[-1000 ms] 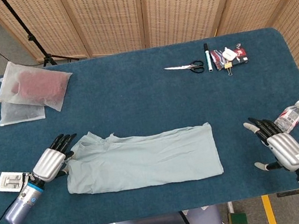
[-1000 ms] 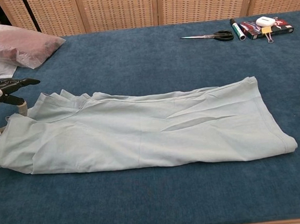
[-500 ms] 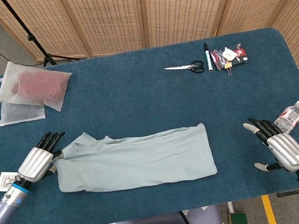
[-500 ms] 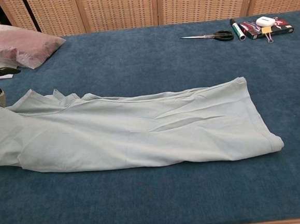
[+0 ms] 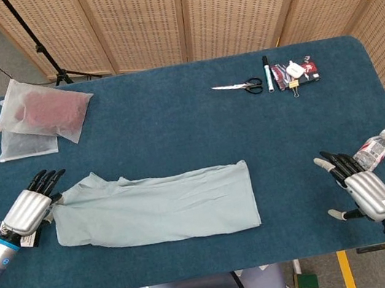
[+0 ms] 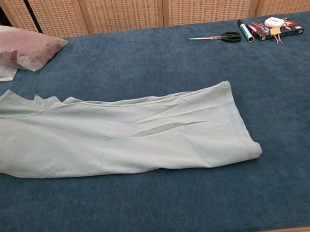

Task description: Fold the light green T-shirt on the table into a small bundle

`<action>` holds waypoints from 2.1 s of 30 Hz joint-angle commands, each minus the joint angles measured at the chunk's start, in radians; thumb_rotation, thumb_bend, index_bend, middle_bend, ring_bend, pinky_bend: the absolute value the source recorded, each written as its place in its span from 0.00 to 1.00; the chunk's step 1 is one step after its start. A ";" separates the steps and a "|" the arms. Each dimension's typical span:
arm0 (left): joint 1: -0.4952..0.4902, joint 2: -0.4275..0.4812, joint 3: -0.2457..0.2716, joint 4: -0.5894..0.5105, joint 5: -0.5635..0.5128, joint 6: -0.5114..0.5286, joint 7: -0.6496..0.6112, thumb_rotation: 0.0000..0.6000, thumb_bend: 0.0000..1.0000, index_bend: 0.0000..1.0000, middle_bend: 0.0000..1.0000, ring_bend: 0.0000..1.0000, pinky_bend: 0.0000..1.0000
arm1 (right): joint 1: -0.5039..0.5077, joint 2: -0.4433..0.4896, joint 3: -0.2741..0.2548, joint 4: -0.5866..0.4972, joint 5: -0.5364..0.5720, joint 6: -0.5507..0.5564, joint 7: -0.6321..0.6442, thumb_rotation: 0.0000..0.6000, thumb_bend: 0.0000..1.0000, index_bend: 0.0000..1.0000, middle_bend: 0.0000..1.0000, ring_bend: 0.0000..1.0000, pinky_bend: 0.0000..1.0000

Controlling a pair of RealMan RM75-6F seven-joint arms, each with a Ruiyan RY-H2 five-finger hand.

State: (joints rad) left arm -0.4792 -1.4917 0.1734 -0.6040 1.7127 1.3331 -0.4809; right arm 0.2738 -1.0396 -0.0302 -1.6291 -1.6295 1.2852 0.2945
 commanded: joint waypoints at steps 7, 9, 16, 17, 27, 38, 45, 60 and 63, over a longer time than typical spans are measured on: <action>0.034 0.046 -0.027 0.022 -0.052 -0.028 -0.004 1.00 0.49 0.78 0.00 0.00 0.00 | -0.001 0.003 -0.002 -0.004 -0.009 0.006 0.002 1.00 0.03 0.00 0.00 0.00 0.03; 0.038 0.050 -0.034 0.030 -0.062 -0.031 -0.013 1.00 0.49 0.78 0.00 0.00 0.00 | -0.002 0.004 -0.003 -0.005 -0.010 0.008 0.003 1.00 0.03 0.00 0.00 0.00 0.03; 0.056 0.064 -0.047 0.062 -0.079 -0.037 -0.026 1.00 0.49 0.78 0.00 0.00 0.00 | -0.003 0.006 -0.003 -0.007 -0.014 0.012 0.006 1.00 0.03 0.00 0.00 0.00 0.03; 0.058 0.065 -0.050 0.067 -0.083 -0.038 -0.029 1.00 0.49 0.78 0.00 0.00 0.00 | -0.003 0.006 -0.004 -0.007 -0.015 0.012 0.006 1.00 0.03 0.00 0.00 0.00 0.03; 0.087 0.086 -0.076 0.117 -0.119 -0.054 -0.065 1.00 0.49 0.79 0.00 0.00 0.00 | -0.004 0.009 -0.003 -0.006 -0.014 0.016 0.012 1.00 0.03 0.00 0.00 0.00 0.03; 0.129 0.077 -0.115 0.249 -0.187 -0.151 -0.108 1.00 0.50 0.79 0.00 0.00 0.00 | -0.004 0.008 -0.005 -0.010 -0.020 0.017 0.003 1.00 0.03 0.00 0.00 0.00 0.03; 0.130 0.037 -0.131 0.335 -0.211 -0.248 -0.138 1.00 0.50 0.79 0.00 0.00 0.00 | -0.004 0.006 -0.004 -0.012 -0.016 0.013 -0.005 1.00 0.03 0.00 0.00 0.00 0.03; 0.081 0.037 -0.151 0.273 -0.171 -0.036 -0.179 1.00 0.50 0.79 0.00 0.00 0.00 | -0.004 0.009 -0.004 -0.016 -0.018 0.017 0.000 1.00 0.03 0.00 0.00 0.00 0.03; 0.050 0.048 -0.152 0.224 -0.151 0.008 -0.131 1.00 0.50 0.79 0.00 0.00 0.00 | -0.005 0.012 -0.004 -0.017 -0.021 0.021 0.005 1.00 0.03 0.00 0.00 0.00 0.03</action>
State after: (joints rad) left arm -0.4046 -1.4543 0.0250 -0.3461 1.5440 1.3127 -0.6429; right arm 0.2686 -1.0279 -0.0344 -1.6455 -1.6504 1.3062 0.2991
